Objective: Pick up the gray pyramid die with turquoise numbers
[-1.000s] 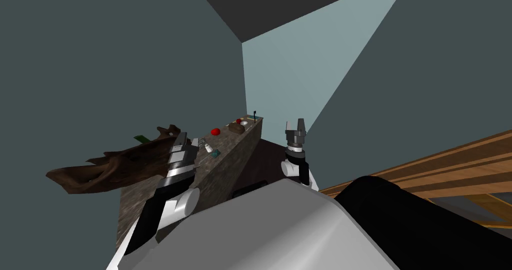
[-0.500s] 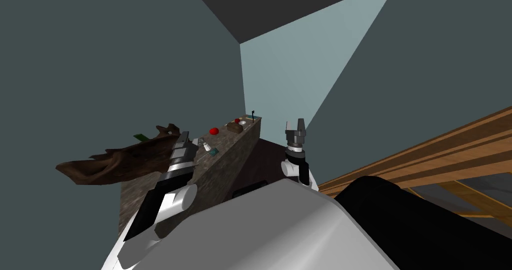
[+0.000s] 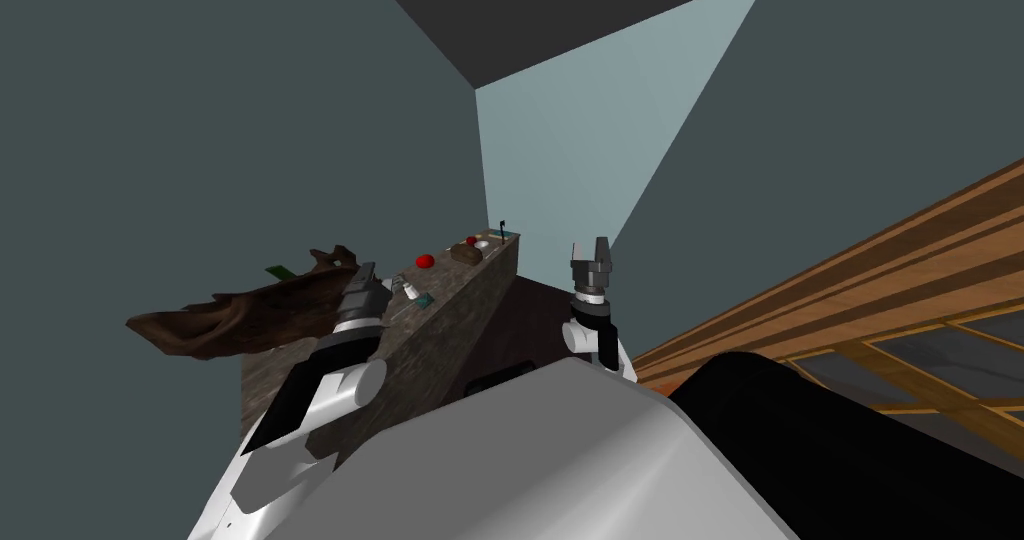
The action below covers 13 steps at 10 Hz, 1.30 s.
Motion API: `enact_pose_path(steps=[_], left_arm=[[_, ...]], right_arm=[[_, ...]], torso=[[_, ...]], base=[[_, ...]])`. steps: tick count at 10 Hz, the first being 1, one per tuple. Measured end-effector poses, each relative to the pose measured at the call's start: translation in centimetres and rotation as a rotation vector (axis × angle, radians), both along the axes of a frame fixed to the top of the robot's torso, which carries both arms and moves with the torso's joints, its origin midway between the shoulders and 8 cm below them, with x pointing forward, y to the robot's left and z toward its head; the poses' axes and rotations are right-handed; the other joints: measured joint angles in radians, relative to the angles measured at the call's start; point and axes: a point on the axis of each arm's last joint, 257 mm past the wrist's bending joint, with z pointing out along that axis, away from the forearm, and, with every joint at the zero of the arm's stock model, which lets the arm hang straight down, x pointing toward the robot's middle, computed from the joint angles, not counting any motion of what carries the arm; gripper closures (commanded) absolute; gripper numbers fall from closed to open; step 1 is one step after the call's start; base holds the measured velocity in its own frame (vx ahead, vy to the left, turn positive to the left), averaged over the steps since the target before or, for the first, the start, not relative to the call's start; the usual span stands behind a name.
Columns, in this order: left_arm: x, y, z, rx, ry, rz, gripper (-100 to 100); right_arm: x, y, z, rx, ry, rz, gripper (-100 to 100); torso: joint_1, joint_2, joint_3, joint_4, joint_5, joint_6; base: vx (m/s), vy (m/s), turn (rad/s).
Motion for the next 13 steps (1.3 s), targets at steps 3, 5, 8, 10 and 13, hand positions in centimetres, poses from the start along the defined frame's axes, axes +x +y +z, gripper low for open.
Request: enact_pose_path(steps=[3, 5, 8, 10, 13], left_arm=[[1.3, 1.9, -1.4, -0.031, 0.062, 0.021, -100], [2.1, 2.8, -2.4, -0.053, 0.102, 0.032, -100], [2.7, 4.0, -3.6, -0.085, 0.158, 0.046, -100], [3.2, 5.1, -4.6, -0.112, 0.195, 0.054, -100], [3.9, 6.4, -6.2, -0.160, 0.252, 0.067, -100]], right_arm=[[0.0, 0.0, 0.0, 0.000, 0.000, 0.000, 0], [0.0, 0.0, 0.0, 0.000, 0.000, 0.000, 0], [0.0, 0.0, 0.0, 0.000, 0.000, 0.000, 0], [0.0, 0.0, 0.0, 0.000, 0.000, 0.000, 0], [0.0, 0.0, 0.0, 0.000, 0.000, 0.000, 0]], torso=[[0.000, -0.001, -0.001, 0.000, 0.000, 0.000], [0.001, -0.002, -0.001, 0.000, 0.000, 0.000], [0.001, -0.003, -0.002, -0.001, 0.000, 0.000], [0.001, -0.003, -0.002, -0.001, 0.000, 0.000], [0.001, -0.003, -0.002, -0.001, 0.000, 0.000]], base=[[-0.033, -0.038, -0.027], [-0.025, -0.027, -0.018], [-0.014, -0.028, -0.023], [-0.014, -0.021, -0.021], [-0.002, -0.024, -0.017]])
